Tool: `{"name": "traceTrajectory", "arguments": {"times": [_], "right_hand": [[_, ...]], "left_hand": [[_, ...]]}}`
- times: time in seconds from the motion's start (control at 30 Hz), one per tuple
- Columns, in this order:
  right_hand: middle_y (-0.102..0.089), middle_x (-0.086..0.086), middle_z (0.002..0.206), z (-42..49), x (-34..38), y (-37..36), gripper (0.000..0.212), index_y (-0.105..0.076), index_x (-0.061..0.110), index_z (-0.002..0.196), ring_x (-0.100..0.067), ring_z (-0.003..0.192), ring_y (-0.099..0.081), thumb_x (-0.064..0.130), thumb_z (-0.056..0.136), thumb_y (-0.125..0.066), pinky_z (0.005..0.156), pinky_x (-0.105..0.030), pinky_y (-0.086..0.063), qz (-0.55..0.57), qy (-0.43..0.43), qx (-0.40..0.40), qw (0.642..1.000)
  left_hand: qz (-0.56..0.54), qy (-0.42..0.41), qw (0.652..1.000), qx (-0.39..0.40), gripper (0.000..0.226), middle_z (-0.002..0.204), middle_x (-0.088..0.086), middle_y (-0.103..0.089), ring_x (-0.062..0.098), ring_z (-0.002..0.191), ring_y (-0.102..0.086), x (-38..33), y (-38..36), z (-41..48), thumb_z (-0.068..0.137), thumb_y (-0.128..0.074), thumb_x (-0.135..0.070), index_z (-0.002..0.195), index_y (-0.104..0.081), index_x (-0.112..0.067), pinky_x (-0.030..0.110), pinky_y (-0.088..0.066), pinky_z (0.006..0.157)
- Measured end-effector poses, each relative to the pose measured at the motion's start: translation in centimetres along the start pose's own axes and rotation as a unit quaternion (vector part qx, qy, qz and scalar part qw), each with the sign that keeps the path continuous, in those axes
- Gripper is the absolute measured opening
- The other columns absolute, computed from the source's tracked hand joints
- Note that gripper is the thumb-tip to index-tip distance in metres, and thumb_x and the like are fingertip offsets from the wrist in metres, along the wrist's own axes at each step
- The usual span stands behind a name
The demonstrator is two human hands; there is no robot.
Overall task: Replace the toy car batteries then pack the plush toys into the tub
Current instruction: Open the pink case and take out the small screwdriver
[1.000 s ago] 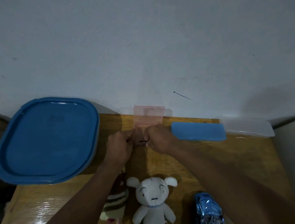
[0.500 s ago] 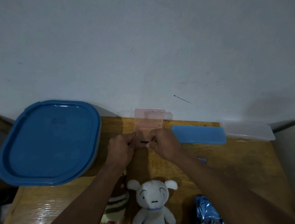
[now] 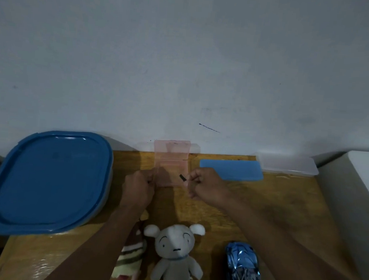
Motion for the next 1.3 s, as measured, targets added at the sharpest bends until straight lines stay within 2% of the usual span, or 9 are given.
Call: {"name": "traceTrajectory", "arguments": {"times": [0.13,0.3,0.43,0.53,0.73,0.9,1.07,1.17,1.3], "right_hand": [[-0.060,0.003,0.071,-1.7,-1.3,0.4,0.012,-0.064,0.016,0.087,-0.014,0.073,-0.061,0.008,0.081,-0.071,0.078,-0.039,-0.056,-0.027,0.015,-0.035,0.999],[-0.062,0.003,0.079,-4.3,-2.7,1.1,0.014,-0.070,0.010,0.098,-0.013,0.078,-0.059,0.011,0.093,-0.057,0.070,-0.028,-0.048,-0.089,0.056,-0.056,0.993],[-0.057,0.013,0.076,-6.0,-4.0,2.0,0.012,-0.063,0.025,0.082,-0.004,0.074,-0.054,0.014,0.087,-0.065,0.068,-0.022,-0.045,-0.090,0.052,-0.078,0.992],[-0.059,0.006,0.082,-7.3,-5.0,3.0,0.007,-0.064,0.018,0.091,-0.008,0.076,-0.055,0.016,0.086,-0.067,0.064,-0.021,-0.045,-0.111,0.059,-0.107,0.986],[-0.060,0.007,0.090,-10.8,-6.2,6.3,0.016,-0.062,0.019,0.106,-0.009,0.079,-0.053,0.016,0.091,-0.061,0.059,-0.018,-0.037,-0.206,0.087,-0.165,0.961],[-0.065,-0.002,0.094,-13.9,-9.0,9.1,0.008,-0.059,0.020,0.096,-0.016,0.078,-0.056,0.016,0.089,-0.058,0.064,-0.032,-0.048,-0.258,0.092,-0.192,0.942],[-0.063,-0.001,0.096,-17.5,-12.7,10.7,0.010,-0.059,0.022,0.100,-0.017,0.082,-0.058,0.025,0.093,-0.053,0.065,-0.031,-0.047,-0.300,0.107,-0.175,0.931],[-0.065,-0.001,0.103,-19.5,-15.4,10.9,0.018,-0.060,0.022,0.107,-0.020,0.089,-0.062,0.030,0.093,-0.052,0.074,-0.034,-0.052,-0.302,0.089,-0.169,0.934],[-0.065,-0.005,0.105,-21.6,-18.1,10.6,0.022,-0.061,0.017,0.113,-0.023,0.092,-0.063,0.024,0.093,-0.053,0.068,-0.028,-0.046,-0.301,0.062,-0.142,0.941]], "left_hand": [[0.039,0.003,0.999,0.009,0.017,0.082,0.006,-0.069,0.020,0.074,-0.065,-0.9,0.4,-0.3,0.096,-0.054,-0.020,0.093,-0.070,-0.015,0.032,-0.056,0.066],[0.080,-0.021,0.997,0.008,0.022,0.095,0.009,-0.071,0.024,0.086,-0.066,-1.9,0.7,-1.2,0.099,-0.049,-0.019,0.107,-0.068,-0.012,0.037,-0.057,0.079],[0.113,-0.034,0.993,0.014,0.025,0.101,0.011,-0.070,0.027,0.092,-0.065,-2.4,1.2,-1.9,0.096,-0.049,-0.014,0.118,-0.062,-0.016,0.037,-0.056,0.081],[0.070,-0.037,0.997,-0.011,0.035,0.112,0.015,-0.068,0.029,0.097,-0.064,-2.8,1.5,-2.9,0.097,-0.051,-0.013,0.132,-0.055,-0.015,0.037,-0.056,0.082],[0.078,-0.140,0.982,-0.097,0.041,0.136,0.010,-0.056,0.028,0.119,-0.055,-6.1,0.7,-7.7,0.098,-0.050,-0.031,0.135,-0.054,-0.015,0.040,-0.046,0.097],[0.082,-0.207,0.968,-0.116,0.033,0.118,0.015,-0.064,0.036,0.103,-0.063,-9.1,-2.7,-13.2,0.092,-0.061,-0.023,0.122,-0.064,-0.008,0.039,-0.051,0.082],[0.063,-0.162,0.980,-0.096,0.035,0.126,0.009,-0.058,0.028,0.108,-0.060,-11.3,-7.8,-20.3,0.095,-0.054,-0.029,0.128,-0.059,-0.015,0.038,-0.050,0.084],[0.079,-0.131,0.985,-0.074,0.039,0.130,0.007,-0.054,0.027,0.114,-0.056,-12.1,-10.5,-23.9,0.096,-0.049,-0.033,0.132,-0.054,-0.018,0.038,-0.048,0.088],[0.107,-0.029,0.994,-0.012,0.062,0.145,0.011,-0.036,0.031,0.126,-0.046,-12.9,-13.6,-27.1,0.092,-0.051,-0.048,0.147,-0.032,-0.024,0.041,-0.044,0.096]]}}
Point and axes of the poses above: each hand's wrist, its own z-axis towards the middle knuckle, its own y-axis out of the back of the hand, x = y × z, the point moved 1 cm from there along z, towards the middle knuckle
